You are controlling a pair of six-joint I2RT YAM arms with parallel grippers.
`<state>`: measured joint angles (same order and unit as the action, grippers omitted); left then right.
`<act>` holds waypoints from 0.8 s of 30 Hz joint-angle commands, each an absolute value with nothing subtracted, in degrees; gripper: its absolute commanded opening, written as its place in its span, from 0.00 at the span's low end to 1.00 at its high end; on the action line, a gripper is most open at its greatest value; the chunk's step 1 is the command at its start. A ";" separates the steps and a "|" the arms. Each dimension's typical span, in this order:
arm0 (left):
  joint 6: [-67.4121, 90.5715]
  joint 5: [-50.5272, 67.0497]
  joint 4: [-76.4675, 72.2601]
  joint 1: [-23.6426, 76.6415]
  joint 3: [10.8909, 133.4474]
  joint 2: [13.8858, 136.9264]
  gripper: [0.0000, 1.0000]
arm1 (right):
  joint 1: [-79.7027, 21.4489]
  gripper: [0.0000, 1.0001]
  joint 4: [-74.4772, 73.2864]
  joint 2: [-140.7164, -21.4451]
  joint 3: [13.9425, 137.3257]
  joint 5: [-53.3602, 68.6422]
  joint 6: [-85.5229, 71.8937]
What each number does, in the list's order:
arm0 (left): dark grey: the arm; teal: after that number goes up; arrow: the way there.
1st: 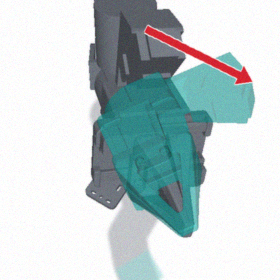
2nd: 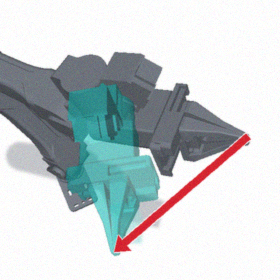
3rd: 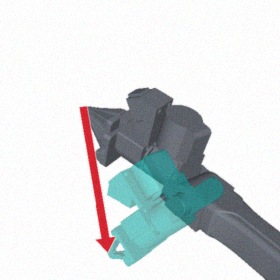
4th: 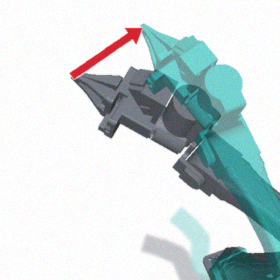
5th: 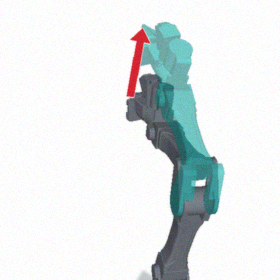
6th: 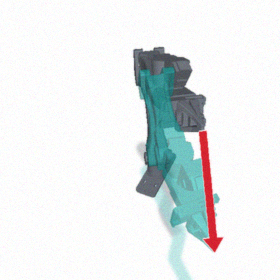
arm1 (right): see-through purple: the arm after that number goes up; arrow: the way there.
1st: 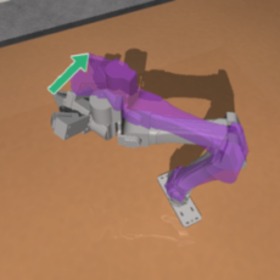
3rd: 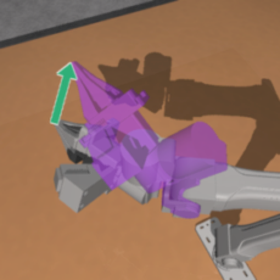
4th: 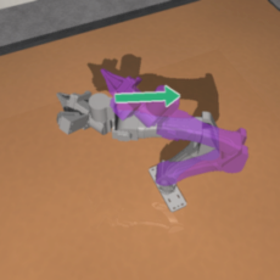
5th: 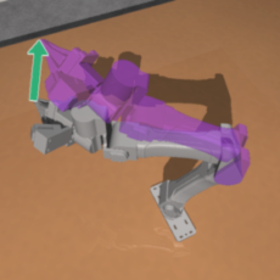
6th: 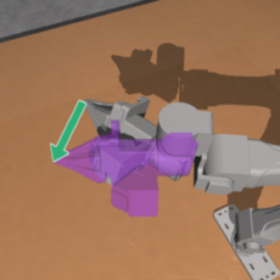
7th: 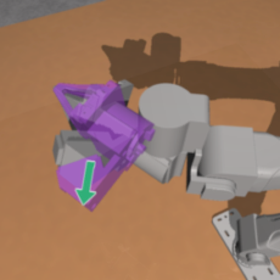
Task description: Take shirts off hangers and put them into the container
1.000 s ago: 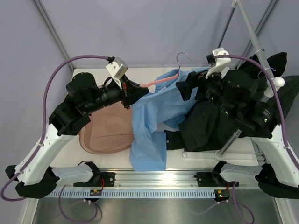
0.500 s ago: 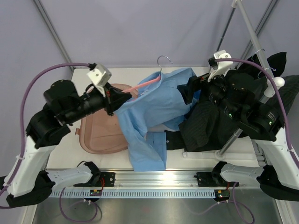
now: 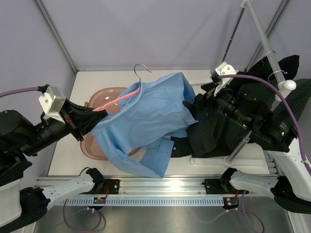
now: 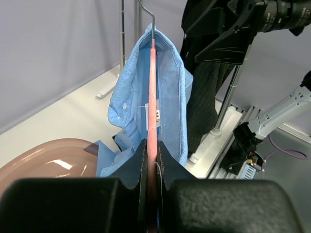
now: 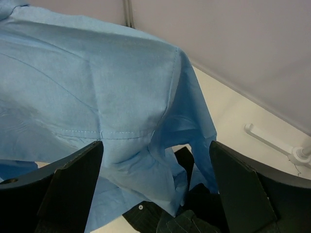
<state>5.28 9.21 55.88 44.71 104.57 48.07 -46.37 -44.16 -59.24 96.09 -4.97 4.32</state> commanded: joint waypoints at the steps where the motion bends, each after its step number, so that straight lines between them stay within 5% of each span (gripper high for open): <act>1: 7.12 12.65 53.44 44.65 106.96 47.02 0.00 | -46.23 0.99 -39.74 -59.59 94.58 1.83 9.40; 9: 7.56 14.50 54.14 44.74 108.63 46.23 0.00 | -46.32 0.98 -38.15 -62.75 93.26 2.29 9.05; 16: 6.77 15.12 55.98 44.65 112.23 46.93 0.00 | -46.32 0.85 -37.00 -61.96 89.83 -4.04 8.26; 18: 6.33 14.77 56.60 44.74 113.55 47.37 0.00 | -46.23 0.75 -37.18 -61.70 89.30 -5.09 8.09; 19: 6.33 14.77 56.69 44.65 113.73 47.37 0.00 | -46.32 0.52 -37.44 -61.61 89.12 -5.18 7.82; 21: 6.07 14.24 56.78 44.74 113.91 47.37 0.00 | -46.23 0.28 -38.05 -61.79 88.95 -6.49 7.56; 22: 5.98 13.98 56.86 44.65 114.25 47.46 0.00 | -46.23 0.02 -38.93 -61.87 89.03 -7.11 7.21; 24: 5.71 13.54 56.87 44.65 114.52 47.55 0.00 | -46.32 0.00 -38.94 -61.70 88.07 -9.56 7.21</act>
<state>6.83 13.17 61.95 44.71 112.05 47.35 -46.39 -38.79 -62.61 89.03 -3.95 6.87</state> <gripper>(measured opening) 0.057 0.023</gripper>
